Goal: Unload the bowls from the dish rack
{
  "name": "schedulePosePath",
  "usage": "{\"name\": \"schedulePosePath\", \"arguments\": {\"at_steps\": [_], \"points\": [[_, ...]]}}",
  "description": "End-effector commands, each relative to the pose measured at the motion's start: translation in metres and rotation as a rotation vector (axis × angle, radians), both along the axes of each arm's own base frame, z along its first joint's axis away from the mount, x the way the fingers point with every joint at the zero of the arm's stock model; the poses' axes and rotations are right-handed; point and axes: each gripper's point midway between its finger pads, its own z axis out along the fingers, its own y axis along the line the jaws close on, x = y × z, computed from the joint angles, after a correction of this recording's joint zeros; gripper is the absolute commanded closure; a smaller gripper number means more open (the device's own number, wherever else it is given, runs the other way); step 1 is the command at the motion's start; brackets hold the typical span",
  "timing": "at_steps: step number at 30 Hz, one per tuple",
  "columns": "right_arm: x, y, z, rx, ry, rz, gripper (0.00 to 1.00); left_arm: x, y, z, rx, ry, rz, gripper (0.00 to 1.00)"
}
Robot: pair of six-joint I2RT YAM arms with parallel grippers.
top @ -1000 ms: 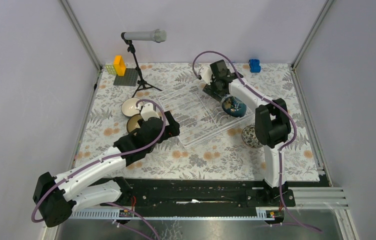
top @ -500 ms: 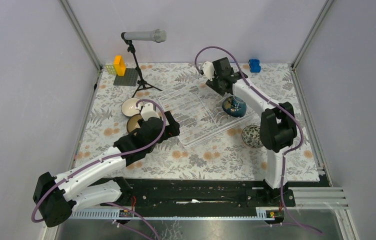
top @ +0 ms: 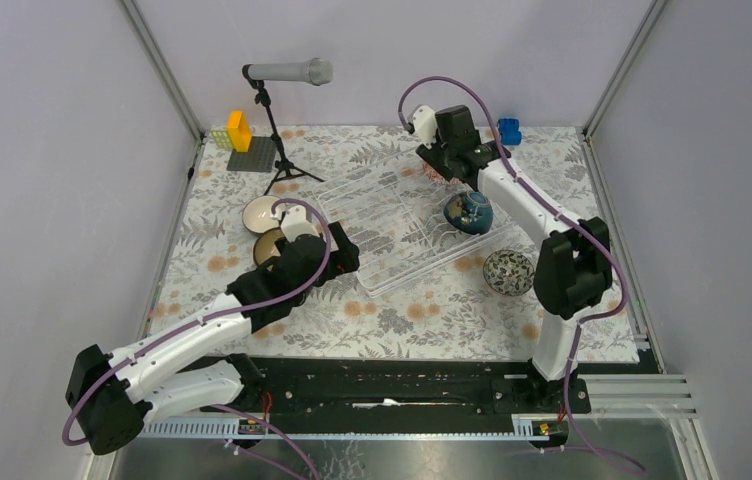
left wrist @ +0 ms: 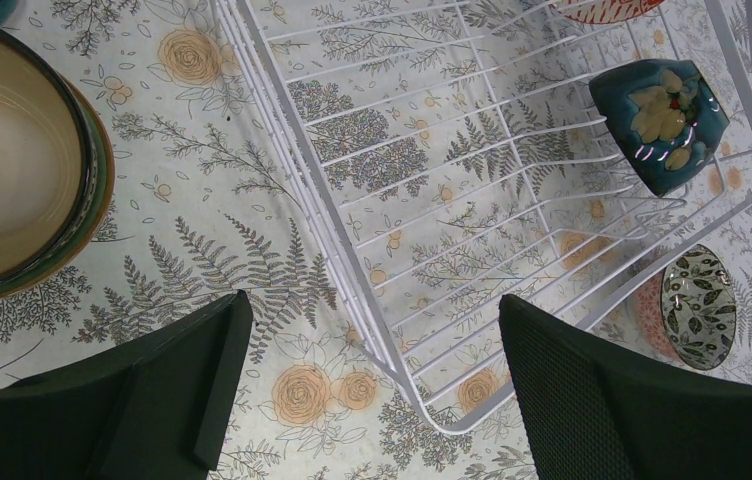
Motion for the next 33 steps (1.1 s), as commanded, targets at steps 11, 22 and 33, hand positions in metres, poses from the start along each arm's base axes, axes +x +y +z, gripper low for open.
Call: {"name": "schedulePosePath", "arguments": {"at_steps": [11, 22, 33], "points": [[0.056, -0.003, -0.014, -0.110, -0.143, -0.111, 0.42, 0.007, 0.000, 0.023, -0.037, -0.057, 0.016, 0.01], [0.081, -0.009, -0.027, -0.173, -0.223, -0.178, 0.87, 0.015, -0.003, 0.020, -0.004, -0.051, 0.017, 0.01], [0.068, -0.013, 0.018, -0.130, -0.376, -0.270, 1.00, 0.016, -0.002, 0.015, -0.001, -0.040, 0.017, 0.01]]}}
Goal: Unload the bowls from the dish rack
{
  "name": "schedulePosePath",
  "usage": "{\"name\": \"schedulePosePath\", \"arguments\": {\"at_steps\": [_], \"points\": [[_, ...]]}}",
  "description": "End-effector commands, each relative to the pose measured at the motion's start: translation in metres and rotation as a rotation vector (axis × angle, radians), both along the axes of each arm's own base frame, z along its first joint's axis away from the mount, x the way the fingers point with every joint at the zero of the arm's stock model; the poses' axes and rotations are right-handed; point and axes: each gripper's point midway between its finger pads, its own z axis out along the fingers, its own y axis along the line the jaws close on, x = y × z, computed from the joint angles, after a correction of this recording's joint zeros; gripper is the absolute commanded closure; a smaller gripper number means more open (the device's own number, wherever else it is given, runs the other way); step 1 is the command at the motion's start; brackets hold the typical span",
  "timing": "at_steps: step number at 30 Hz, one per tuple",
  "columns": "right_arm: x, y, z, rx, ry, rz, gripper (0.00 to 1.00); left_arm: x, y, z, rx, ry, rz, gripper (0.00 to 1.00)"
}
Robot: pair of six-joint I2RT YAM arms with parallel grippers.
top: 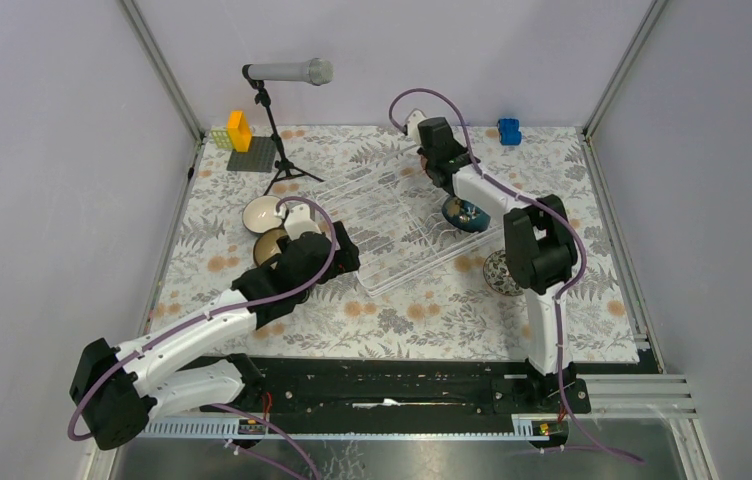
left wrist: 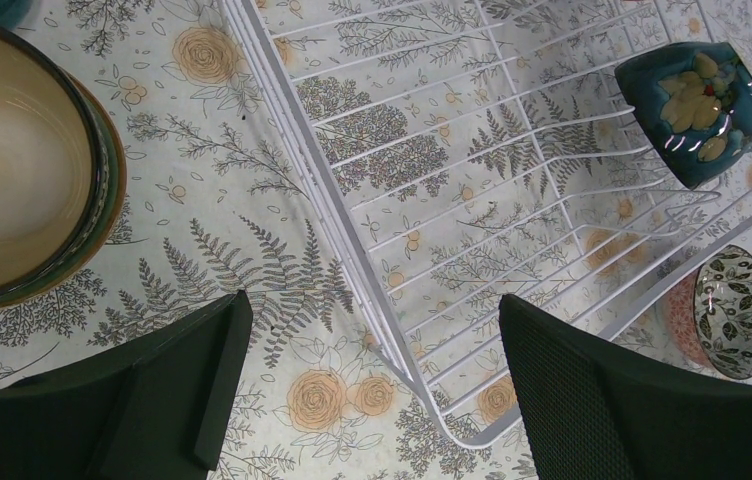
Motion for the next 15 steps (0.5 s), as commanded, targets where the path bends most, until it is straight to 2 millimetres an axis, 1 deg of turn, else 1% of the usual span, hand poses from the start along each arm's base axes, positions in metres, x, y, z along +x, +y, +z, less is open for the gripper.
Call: {"name": "schedulePosePath", "arguments": {"at_steps": [1, 5, 6, 7, 11, 15], "points": [[-0.005, 0.011, 0.073, 0.067, -0.234, -0.037, 1.00, 0.010, -0.004, 0.025, -0.043, -0.059, 0.012, 0.01], [-0.019, 0.009, 0.112, 0.086, -0.333, -0.077, 1.00, 0.007, -0.002, 0.026, -0.055, -0.059, 0.013, 0.01], [-0.022, 0.008, 0.116, 0.088, -0.342, -0.087, 1.00, 0.006, -0.001, 0.026, -0.058, -0.060, 0.013, 0.01], [-0.026, 0.004, 0.126, 0.097, -0.361, -0.103, 1.00, 0.005, 0.000, 0.027, -0.062, -0.061, 0.014, 0.01], [-0.043, -0.010, 0.150, 0.130, -0.402, -0.153, 1.00, 0.001, 0.005, 0.026, -0.070, -0.063, 0.021, 0.01], [-0.063, -0.023, 0.171, 0.245, -0.454, -0.222, 1.00, 0.000, 0.007, 0.024, -0.076, -0.066, 0.027, 0.01]]}}
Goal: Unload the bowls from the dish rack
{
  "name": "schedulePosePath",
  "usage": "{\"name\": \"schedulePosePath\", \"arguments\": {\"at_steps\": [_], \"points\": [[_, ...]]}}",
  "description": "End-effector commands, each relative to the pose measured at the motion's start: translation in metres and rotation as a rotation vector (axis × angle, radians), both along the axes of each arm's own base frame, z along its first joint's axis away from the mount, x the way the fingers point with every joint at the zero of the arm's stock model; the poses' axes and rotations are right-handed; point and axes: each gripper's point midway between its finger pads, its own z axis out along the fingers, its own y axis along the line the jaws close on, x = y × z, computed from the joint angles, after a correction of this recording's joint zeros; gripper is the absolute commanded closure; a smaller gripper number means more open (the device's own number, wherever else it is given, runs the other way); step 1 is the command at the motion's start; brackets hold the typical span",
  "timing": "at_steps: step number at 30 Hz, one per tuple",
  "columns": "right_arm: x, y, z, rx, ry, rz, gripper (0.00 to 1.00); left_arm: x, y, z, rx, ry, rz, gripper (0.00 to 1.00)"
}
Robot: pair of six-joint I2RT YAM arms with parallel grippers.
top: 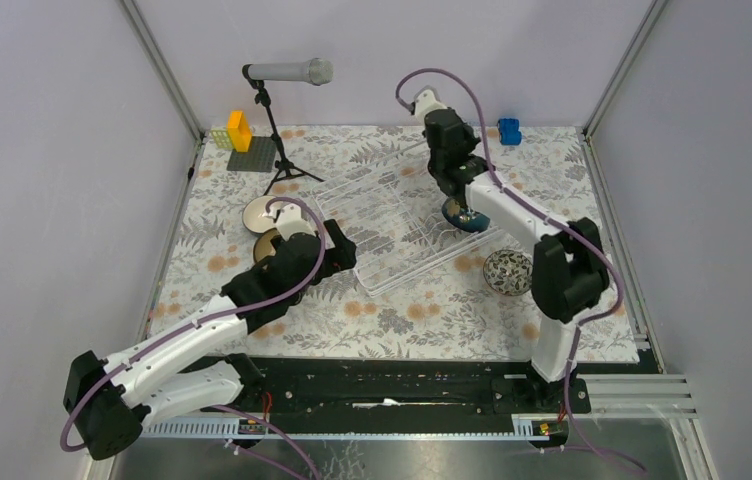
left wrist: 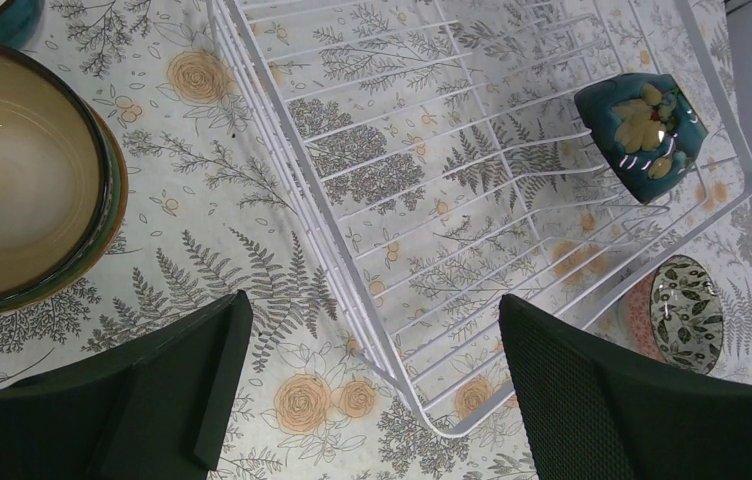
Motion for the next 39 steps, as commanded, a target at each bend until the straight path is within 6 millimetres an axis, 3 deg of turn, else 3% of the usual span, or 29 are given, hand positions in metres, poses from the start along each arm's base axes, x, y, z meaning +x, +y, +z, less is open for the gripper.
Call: {"name": "schedulePosePath", "arguments": {"at_steps": [1, 12, 18, 26, 30, 39], "points": [[-0.027, -0.019, 0.079, 0.239, -0.222, -0.117, 1.00, 0.002, 0.003, 0.005, -0.029, -0.025, 0.021, 0.01], [-0.089, 0.019, 0.085, 0.825, -0.060, 0.003, 1.00, -0.004, -0.003, -0.001, -0.053, 0.007, -0.006, 0.01], [-0.132, 0.010, 0.085, 1.024, -0.063, -0.027, 1.00, -0.008, -0.003, -0.004, -0.067, 0.013, -0.018, 0.01], [-0.197, -0.022, 0.050, 1.142, -0.034, -0.125, 1.00, -0.009, -0.011, -0.004, -0.082, 0.018, -0.051, 0.01], [-0.228, -0.028, 0.029, 1.184, 0.042, -0.146, 1.00, -0.009, -0.014, -0.005, -0.088, 0.020, -0.064, 0.01], [-0.272, -0.045, -0.024, 1.224, 0.147, -0.302, 1.00, -0.011, -0.015, -0.009, -0.094, 0.025, -0.076, 0.01]]}}
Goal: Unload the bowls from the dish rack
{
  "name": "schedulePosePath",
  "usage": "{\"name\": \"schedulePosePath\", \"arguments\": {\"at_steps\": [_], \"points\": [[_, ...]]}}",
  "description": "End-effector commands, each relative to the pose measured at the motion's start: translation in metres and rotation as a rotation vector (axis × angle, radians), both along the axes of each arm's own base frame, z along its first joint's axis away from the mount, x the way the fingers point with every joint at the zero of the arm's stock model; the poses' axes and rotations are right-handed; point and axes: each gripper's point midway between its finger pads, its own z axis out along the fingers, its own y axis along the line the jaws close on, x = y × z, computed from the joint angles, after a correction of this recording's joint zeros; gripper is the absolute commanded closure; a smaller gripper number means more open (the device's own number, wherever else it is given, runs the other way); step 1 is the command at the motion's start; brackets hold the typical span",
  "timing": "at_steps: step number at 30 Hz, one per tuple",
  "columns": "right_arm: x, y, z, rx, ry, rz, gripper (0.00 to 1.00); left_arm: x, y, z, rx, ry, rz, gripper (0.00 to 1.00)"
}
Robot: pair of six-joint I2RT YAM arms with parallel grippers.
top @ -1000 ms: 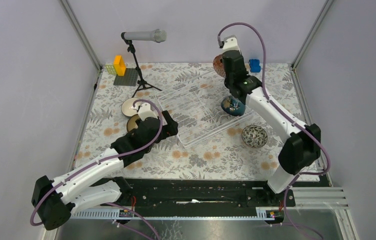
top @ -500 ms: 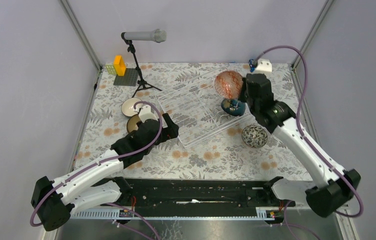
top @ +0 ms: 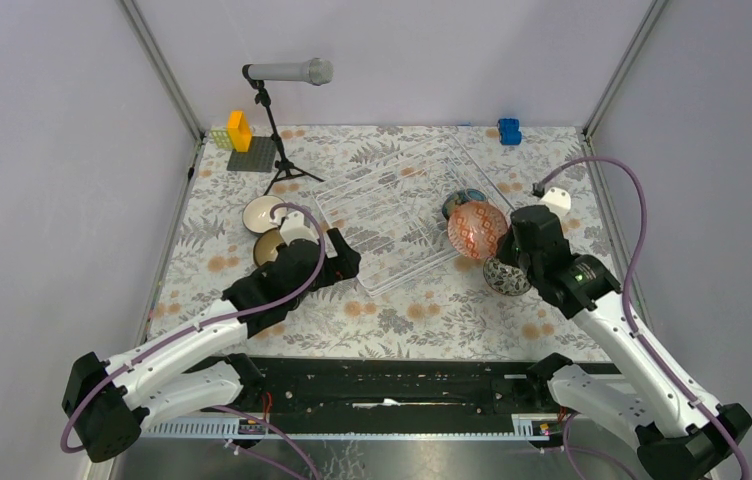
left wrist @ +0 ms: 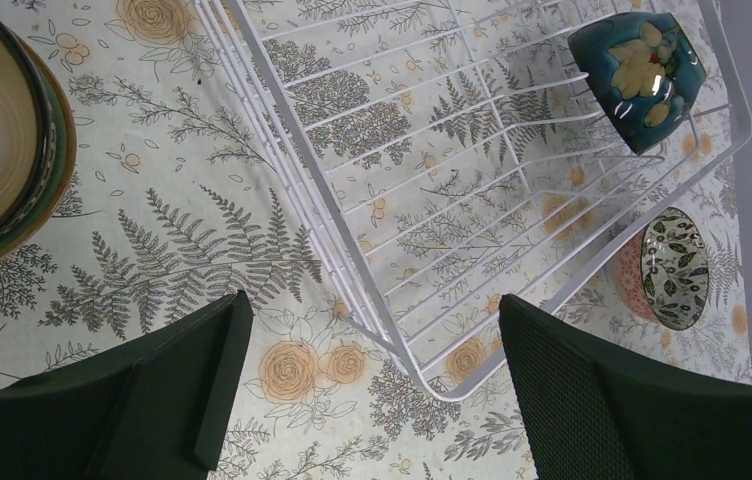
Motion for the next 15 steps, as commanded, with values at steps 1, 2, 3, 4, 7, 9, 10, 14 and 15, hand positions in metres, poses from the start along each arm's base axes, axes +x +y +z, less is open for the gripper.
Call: {"name": "schedulePosePath", "arguments": {"at_steps": [1, 2, 3, 4, 7, 9, 10, 14, 15], "points": [[-0.016, 0.002, -0.007, 0.110, 0.029, -0.043, 1.00, 0.002, -0.005, 0.006, -0.043, -0.023, -0.011, 0.01], [-0.020, 0.002, -0.009, 0.122, 0.037, -0.038, 1.00, 0.002, -0.006, 0.005, -0.045, -0.023, -0.013, 0.01], [-0.024, 0.003, -0.012, 0.132, 0.049, -0.032, 1.00, 0.001, -0.006, 0.004, -0.047, -0.022, -0.017, 0.01], [-0.029, 0.005, -0.014, 0.140, 0.062, -0.021, 1.00, 0.001, -0.007, 0.003, -0.047, -0.021, -0.020, 0.01], [-0.041, 0.006, -0.023, 0.169, 0.100, -0.010, 1.00, 0.001, -0.007, 0.002, -0.042, -0.020, -0.024, 0.01], [-0.049, 0.002, -0.032, 0.180, 0.129, -0.042, 1.00, 0.002, -0.008, 0.001, -0.039, -0.022, -0.026, 0.01], [-0.052, -0.002, -0.037, 0.186, 0.143, -0.071, 1.00, 0.002, -0.008, 0.001, -0.038, -0.022, -0.028, 0.01], [-0.066, -0.018, -0.057, 0.199, 0.182, -0.182, 1.00, 0.004, -0.010, 0.001, -0.039, -0.024, -0.032, 0.01], [-0.067, -0.019, -0.062, 0.205, 0.184, -0.193, 1.00, 0.004, -0.011, 0.002, -0.041, -0.025, -0.035, 0.01]]}}
